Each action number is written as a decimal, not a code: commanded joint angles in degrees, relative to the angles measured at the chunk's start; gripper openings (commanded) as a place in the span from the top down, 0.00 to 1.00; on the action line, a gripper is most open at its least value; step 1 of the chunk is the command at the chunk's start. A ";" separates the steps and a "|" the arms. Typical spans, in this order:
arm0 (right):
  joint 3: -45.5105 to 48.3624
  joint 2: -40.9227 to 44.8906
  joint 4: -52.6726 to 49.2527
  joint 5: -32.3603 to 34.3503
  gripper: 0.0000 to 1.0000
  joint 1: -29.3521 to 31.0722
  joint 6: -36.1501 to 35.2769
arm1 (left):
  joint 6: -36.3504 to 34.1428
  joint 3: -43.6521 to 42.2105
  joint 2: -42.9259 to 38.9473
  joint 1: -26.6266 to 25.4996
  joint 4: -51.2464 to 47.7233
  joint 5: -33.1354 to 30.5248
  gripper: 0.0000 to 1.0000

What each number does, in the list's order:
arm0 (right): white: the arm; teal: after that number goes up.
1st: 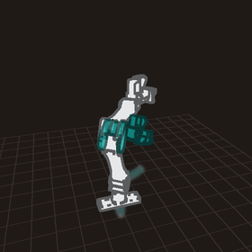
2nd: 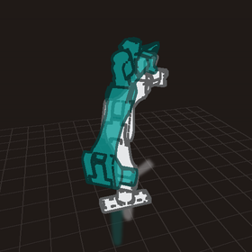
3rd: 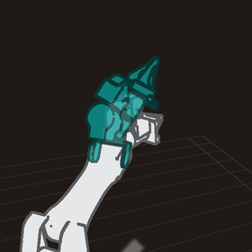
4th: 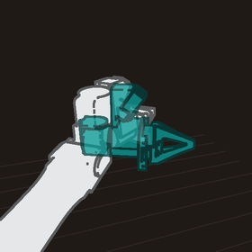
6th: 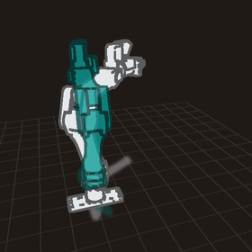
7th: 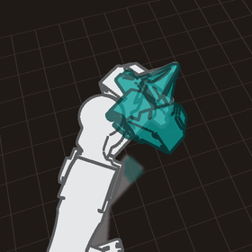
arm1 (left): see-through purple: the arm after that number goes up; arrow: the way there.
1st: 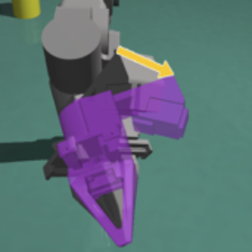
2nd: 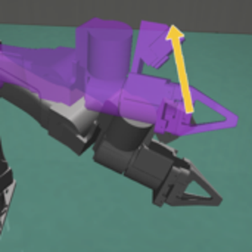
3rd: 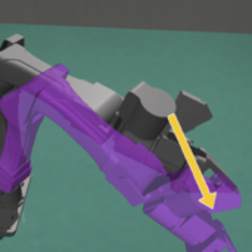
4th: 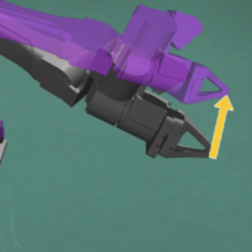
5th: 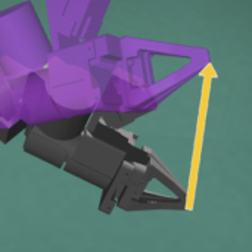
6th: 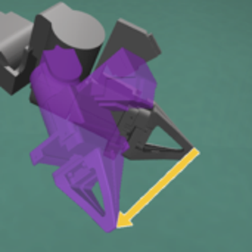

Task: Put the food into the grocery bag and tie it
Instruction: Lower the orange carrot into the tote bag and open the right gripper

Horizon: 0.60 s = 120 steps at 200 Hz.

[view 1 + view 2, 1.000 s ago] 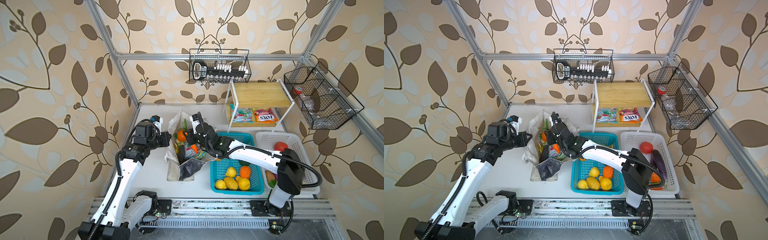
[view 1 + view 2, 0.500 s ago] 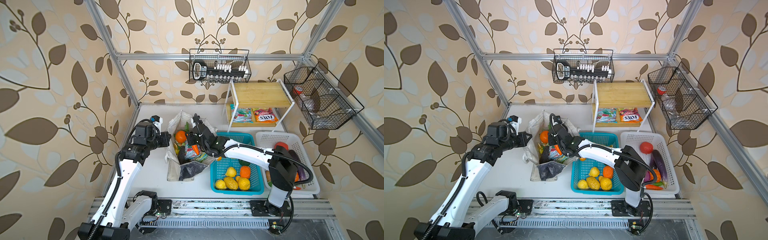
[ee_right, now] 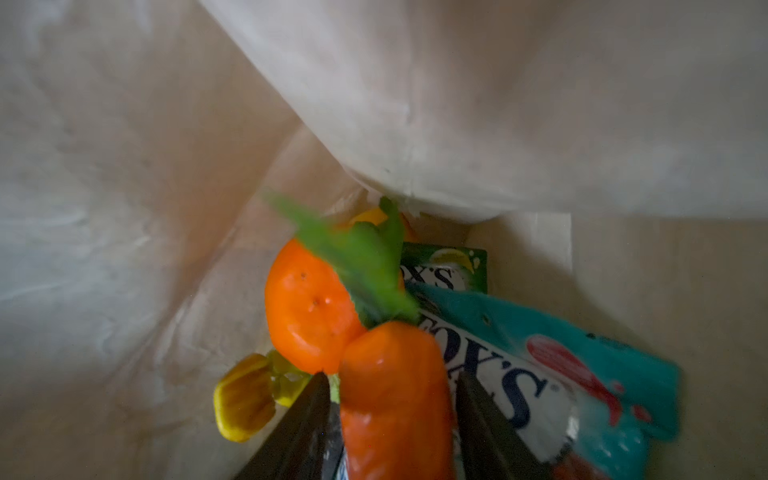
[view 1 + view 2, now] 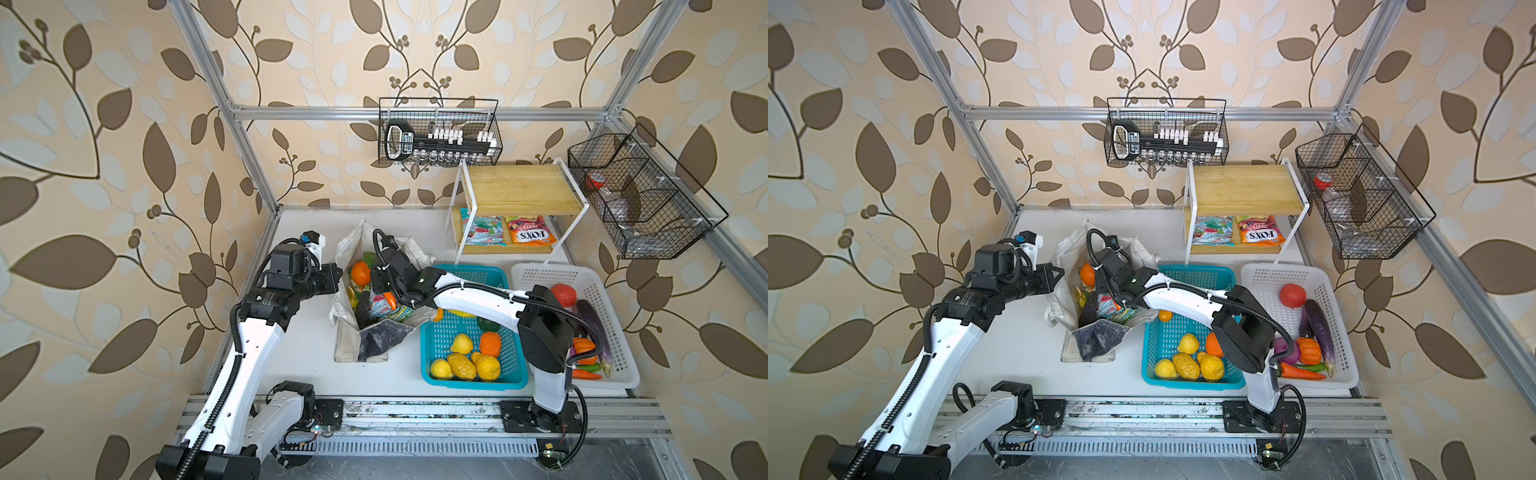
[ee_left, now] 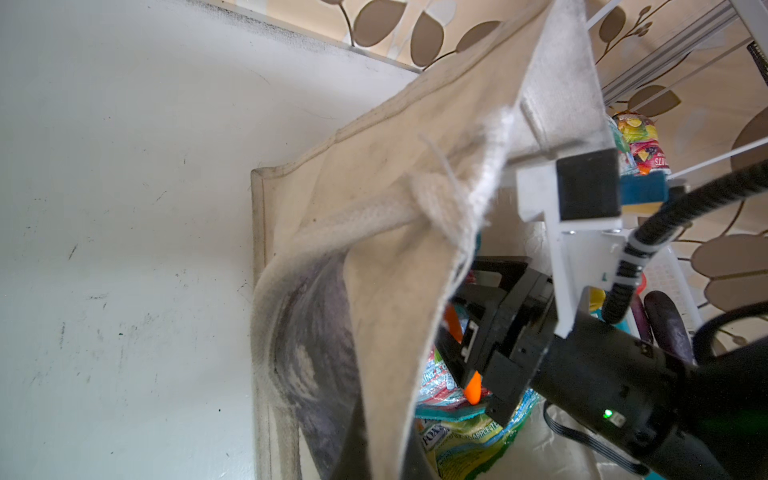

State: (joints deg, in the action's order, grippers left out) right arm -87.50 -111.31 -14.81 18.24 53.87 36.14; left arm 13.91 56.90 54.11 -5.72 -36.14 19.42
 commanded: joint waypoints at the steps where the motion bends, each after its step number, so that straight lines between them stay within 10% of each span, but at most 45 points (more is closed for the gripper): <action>1: -0.48 1.35 0.56 -0.21 0.50 -0.30 -0.46 | -0.55 1.09 -0.41 -0.55 1.14 1.46 1.00; 120: 8.61 21.56 4.47 -0.24 0.10 0.40 -8.37 | 0.58 0.86 0.47 -0.39 0.99 -4.36 1.00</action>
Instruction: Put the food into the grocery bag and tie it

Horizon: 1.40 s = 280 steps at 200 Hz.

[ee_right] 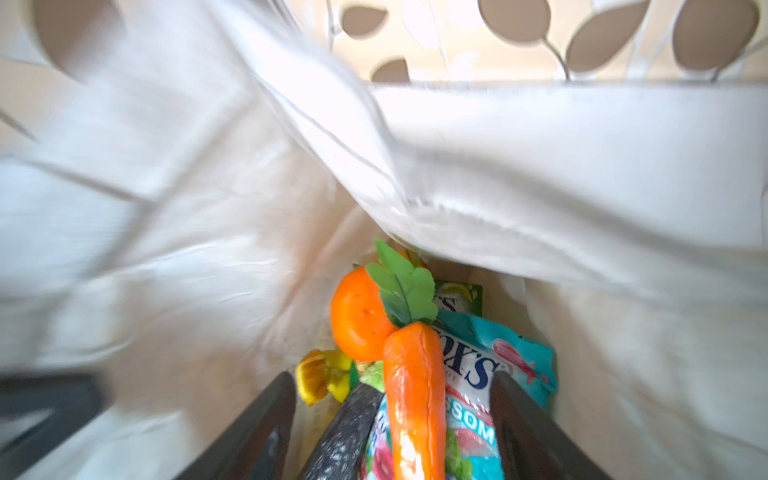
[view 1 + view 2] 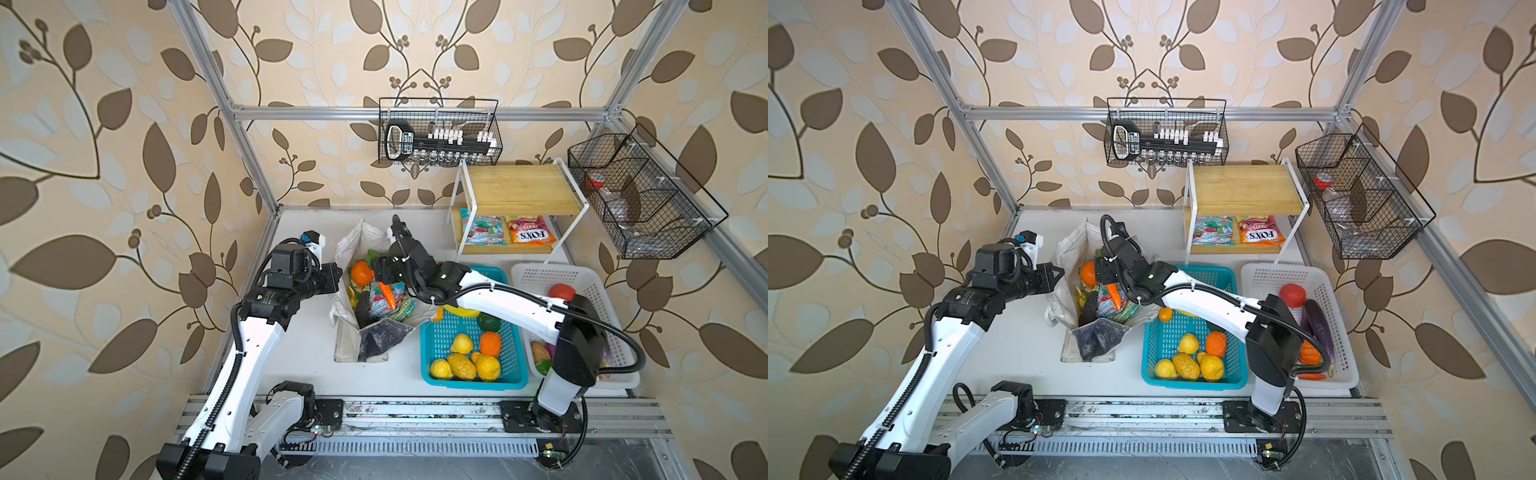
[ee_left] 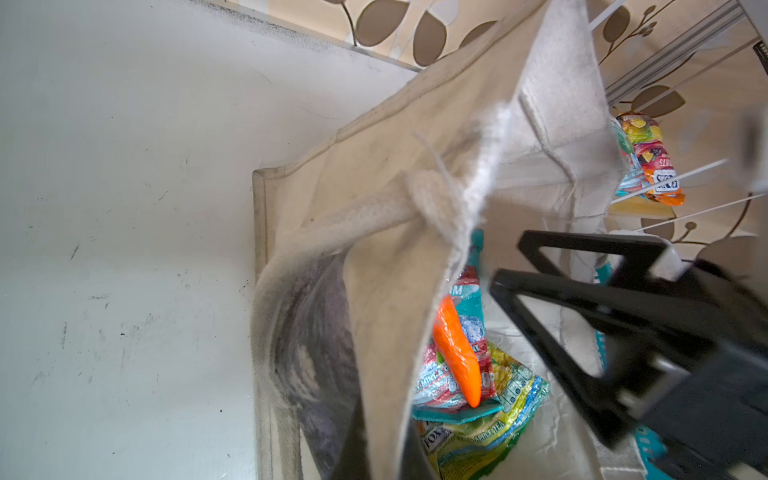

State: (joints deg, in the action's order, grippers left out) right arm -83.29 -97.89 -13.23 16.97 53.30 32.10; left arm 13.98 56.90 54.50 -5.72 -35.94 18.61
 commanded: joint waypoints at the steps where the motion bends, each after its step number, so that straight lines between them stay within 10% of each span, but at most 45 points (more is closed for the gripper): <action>1: 4.60 8.45 2.92 0.95 0.08 0.95 -4.45 | 0.48 0.85 0.08 -0.41 0.79 -3.66 1.00; 87: 21.20 26.59 3.31 -12.47 0.06 -13.93 -17.50 | 3.43 2.62 3.04 4.44 -2.45 -17.79 1.00; 207: 24.55 15.71 9.05 -23.09 0.61 -20.26 -19.82 | 3.87 2.77 3.93 10.73 -2.64 -22.46 1.00; 244: 22.51 10.09 10.39 -27.59 0.59 -16.91 -20.31 | 3.81 2.41 4.31 12.73 -2.29 -22.18 1.00; 280: 19.39 6.49 13.65 -32.46 0.18 -14.21 -15.81 | 3.87 1.46 4.21 12.98 -1.57 -20.46 1.00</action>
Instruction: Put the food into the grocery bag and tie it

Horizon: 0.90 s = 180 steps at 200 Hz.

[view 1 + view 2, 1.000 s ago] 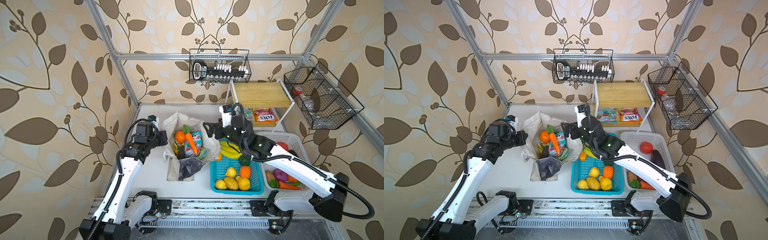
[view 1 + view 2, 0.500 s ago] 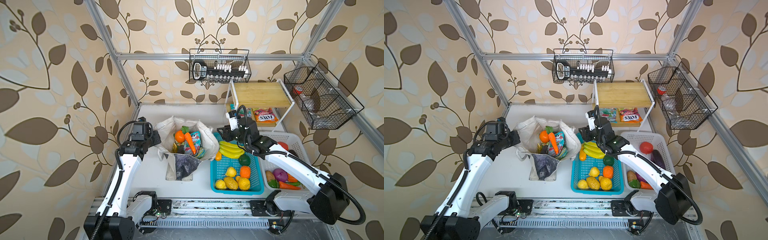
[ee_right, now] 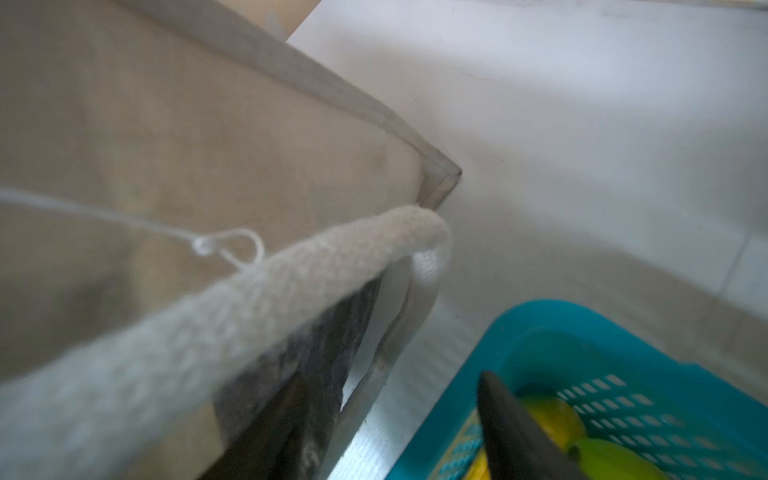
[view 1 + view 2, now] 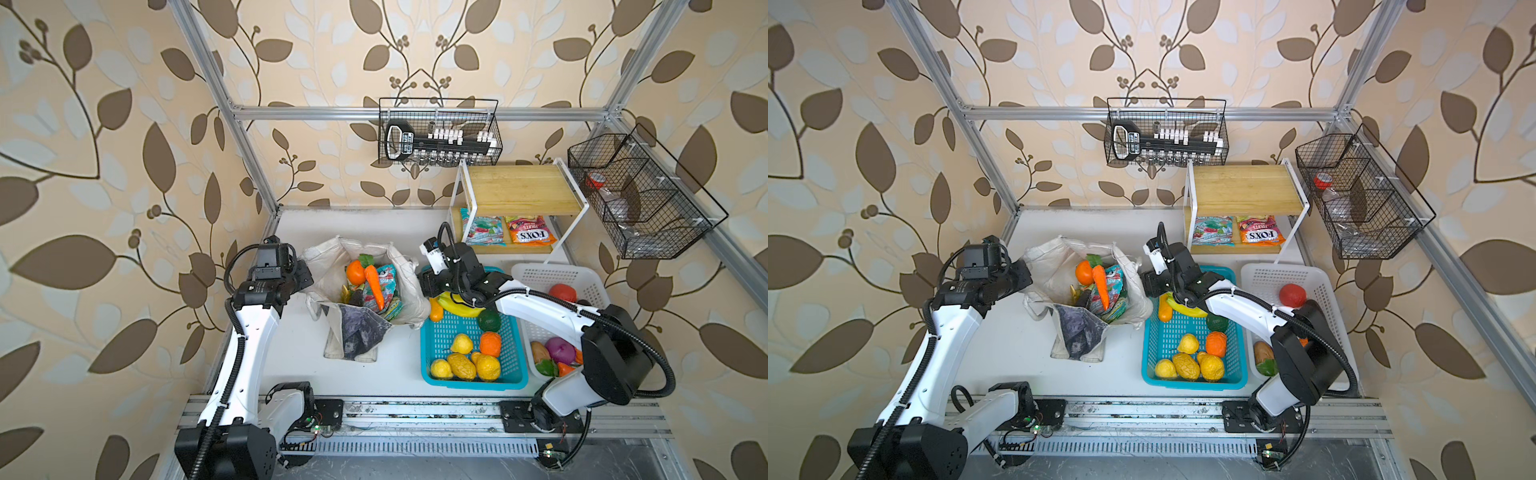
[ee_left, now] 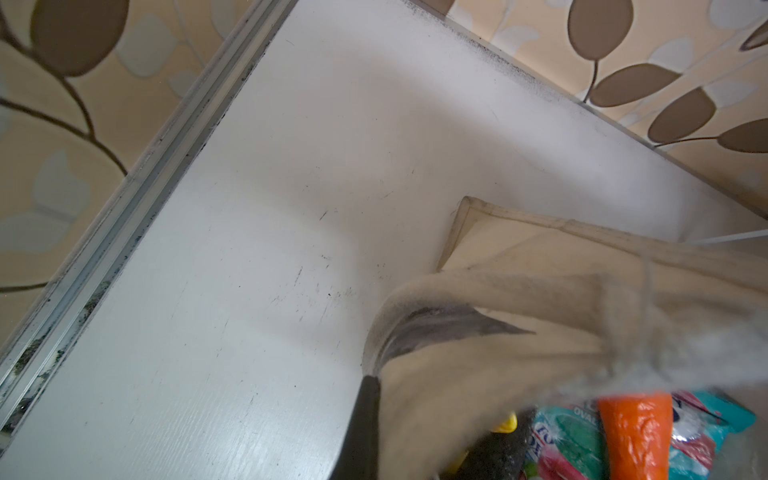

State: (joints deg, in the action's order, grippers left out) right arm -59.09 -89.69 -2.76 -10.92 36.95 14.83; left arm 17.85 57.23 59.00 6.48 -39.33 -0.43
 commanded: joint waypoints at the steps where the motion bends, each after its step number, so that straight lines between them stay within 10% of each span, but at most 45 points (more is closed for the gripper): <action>1: -5.03 -1.84 3.15 -4.52 0.17 2.32 1.49 | 0.00 1.13 -0.29 0.80 1.76 -1.42 1.00; 32: -7.51 -5.96 6.66 -1.50 0.02 4.27 3.50 | 0.68 -0.14 -0.64 0.74 3.09 2.39 1.00; 93: 0.08 -9.99 33.56 -1.89 0.17 2.53 3.68 | 0.95 -0.53 0.28 0.82 4.04 6.80 1.00; 123: -2.12 -13.20 35.13 -7.18 0.35 1.65 0.56 | 0.98 -0.98 -0.13 0.76 4.53 7.35 1.00; 145: 0.43 -12.83 39.33 -8.56 0.71 0.88 -0.37 | 0.80 -0.89 -0.13 0.81 4.61 7.49 1.00; 180: 5.19 -6.14 37.35 -2.95 0.87 -0.57 -1.78 | 0.75 -0.73 -0.20 0.86 4.70 7.77 1.00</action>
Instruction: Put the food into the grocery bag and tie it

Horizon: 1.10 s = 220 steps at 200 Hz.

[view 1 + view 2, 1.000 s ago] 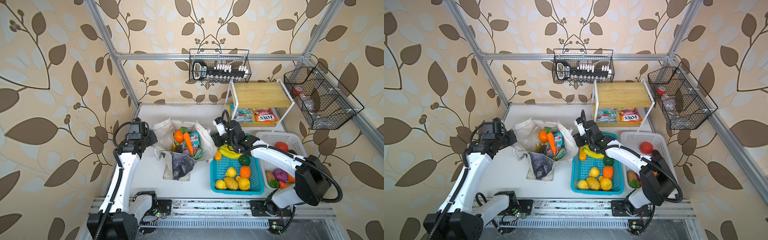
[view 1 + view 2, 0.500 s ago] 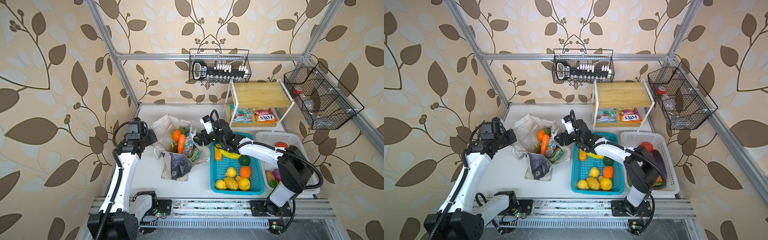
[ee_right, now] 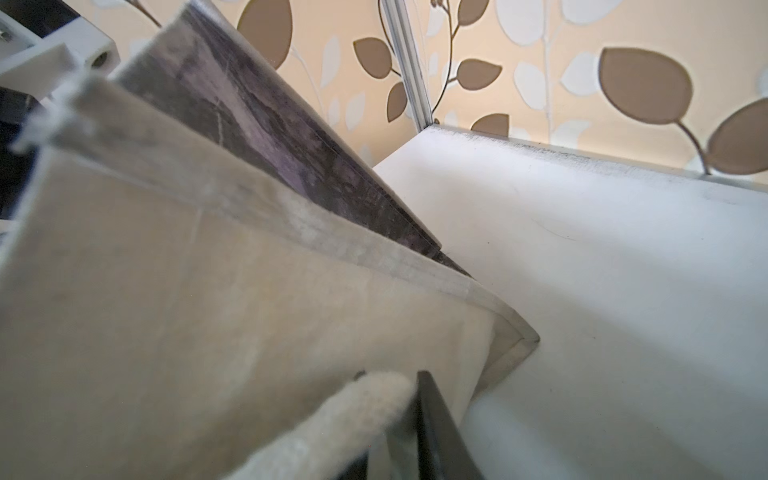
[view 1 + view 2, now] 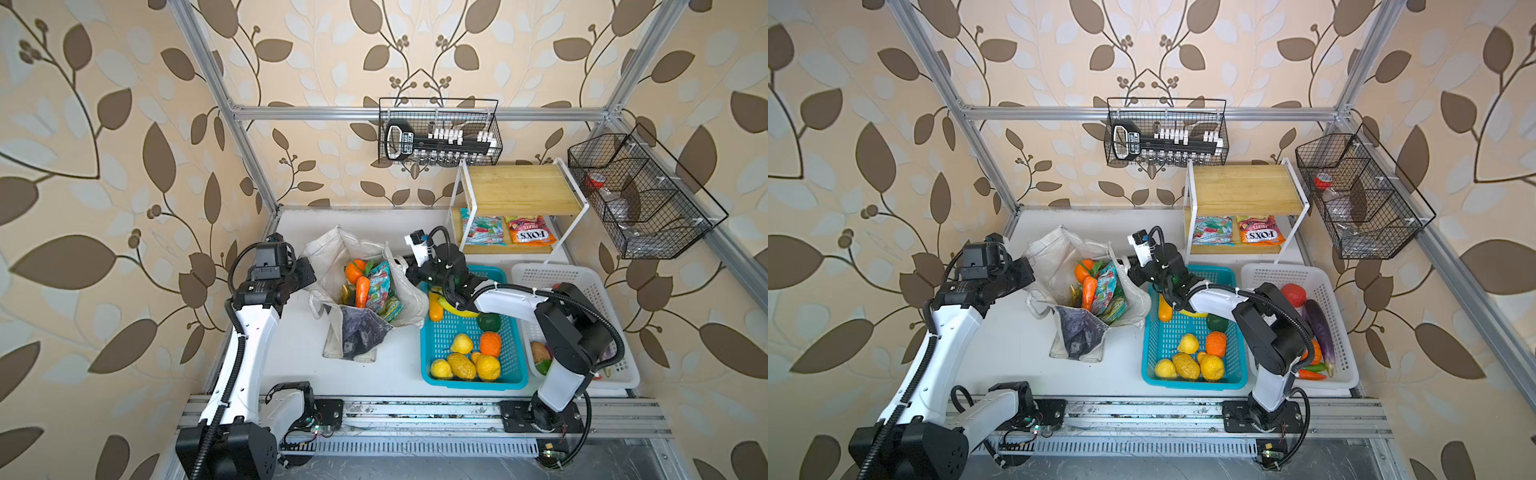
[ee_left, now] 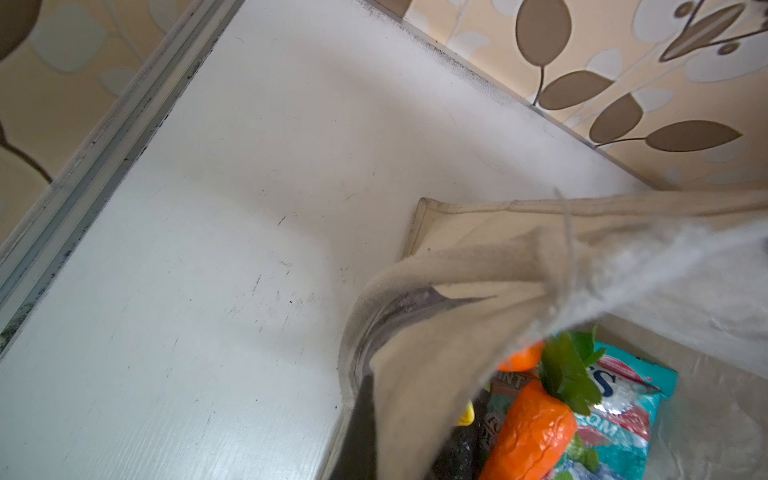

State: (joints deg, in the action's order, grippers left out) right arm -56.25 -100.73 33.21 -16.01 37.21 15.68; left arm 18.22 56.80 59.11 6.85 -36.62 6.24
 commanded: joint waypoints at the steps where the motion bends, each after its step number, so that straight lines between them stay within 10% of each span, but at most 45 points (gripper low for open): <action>1: 2.32 5.09 1.00 2.31 0.88 -0.87 -2.78 | 0.40 -0.29 -0.31 0.46 1.99 1.08 1.00; 51: 1.84 15.72 -17.30 13.65 1.00 -1.34 -6.62 | 0.87 -0.28 -0.61 0.74 1.79 0.84 1.00; 220: -19.18 26.27 -58.08 8.97 1.00 1.14 -3.71 | 3.26 -0.98 -5.59 6.00 3.66 5.95 1.00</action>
State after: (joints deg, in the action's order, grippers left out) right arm -69.82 -75.66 -19.35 -4.40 37.89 10.33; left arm 21.47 55.86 56.14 12.10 -37.47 9.50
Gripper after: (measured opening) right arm 0.083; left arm 0.045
